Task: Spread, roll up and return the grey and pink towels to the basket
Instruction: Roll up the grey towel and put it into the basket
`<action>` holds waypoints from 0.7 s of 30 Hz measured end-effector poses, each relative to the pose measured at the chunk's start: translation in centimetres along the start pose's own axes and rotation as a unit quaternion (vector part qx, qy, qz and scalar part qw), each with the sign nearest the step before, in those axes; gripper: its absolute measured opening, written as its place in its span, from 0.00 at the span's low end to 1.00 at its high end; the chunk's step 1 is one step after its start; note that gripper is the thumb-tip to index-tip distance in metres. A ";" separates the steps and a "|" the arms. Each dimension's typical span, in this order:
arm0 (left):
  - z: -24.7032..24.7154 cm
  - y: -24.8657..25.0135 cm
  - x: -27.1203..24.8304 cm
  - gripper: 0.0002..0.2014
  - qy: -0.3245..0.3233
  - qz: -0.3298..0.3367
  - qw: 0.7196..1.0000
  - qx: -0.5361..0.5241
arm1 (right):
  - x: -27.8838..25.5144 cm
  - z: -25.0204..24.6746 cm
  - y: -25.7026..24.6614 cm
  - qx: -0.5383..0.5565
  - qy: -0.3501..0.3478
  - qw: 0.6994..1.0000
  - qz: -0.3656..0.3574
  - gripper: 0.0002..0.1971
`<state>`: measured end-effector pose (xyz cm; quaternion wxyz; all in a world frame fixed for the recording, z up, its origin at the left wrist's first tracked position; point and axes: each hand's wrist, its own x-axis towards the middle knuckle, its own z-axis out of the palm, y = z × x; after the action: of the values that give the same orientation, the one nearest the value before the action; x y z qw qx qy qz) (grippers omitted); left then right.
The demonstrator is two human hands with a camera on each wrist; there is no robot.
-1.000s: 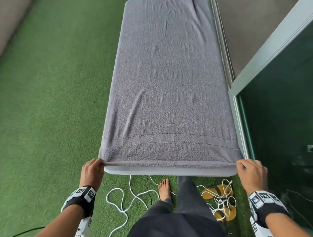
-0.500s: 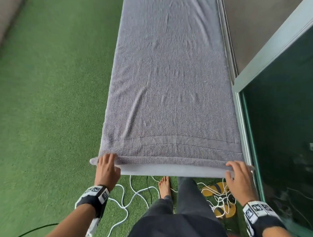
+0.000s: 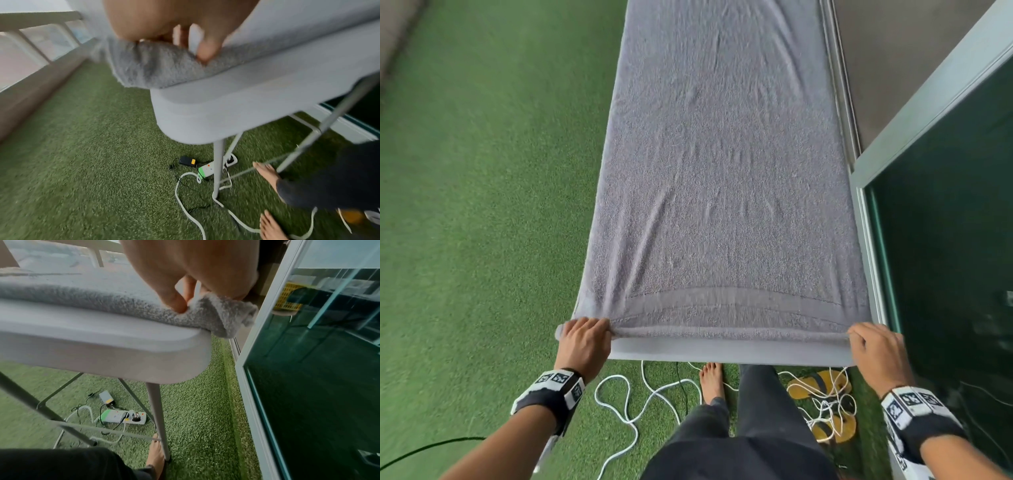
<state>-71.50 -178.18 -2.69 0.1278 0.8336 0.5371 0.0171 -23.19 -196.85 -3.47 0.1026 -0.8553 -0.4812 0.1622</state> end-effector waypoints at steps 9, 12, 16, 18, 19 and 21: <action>0.6 1.0 2.2 0.05 0.044 -0.046 0.998 -0.014 | 0.5 0.3 -1.6 -0.009 0.032 0.999 -0.012 0.14; 1.8 1.7 1.7 0.17 0.030 -0.035 0.997 -0.068 | -0.4 1.1 -1.7 -0.030 -0.017 0.999 -0.011 0.17; 2.2 1.7 1.3 0.23 0.065 -0.049 0.996 -0.035 | -0.2 1.1 -1.4 -0.007 -0.002 1.000 0.012 0.19; 2.3 1.1 1.7 0.20 0.086 -0.028 0.995 -0.051 | 0.4 0.9 -1.3 0.040 0.007 0.999 0.016 0.20; 2.2 0.8 1.9 0.19 0.091 -0.019 0.994 -0.064 | 0.8 0.6 -1.2 0.053 0.005 0.998 0.019 0.19; 1.7 0.3 2.1 0.16 0.079 0.000 0.995 -0.065 | 1.3 -0.1 -1.1 0.048 -0.006 0.999 0.020 0.16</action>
<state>-70.04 -176.77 -4.50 0.1388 0.8197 0.5429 0.1183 -23.41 -195.15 -3.26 0.1371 -0.8578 -0.4563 0.1927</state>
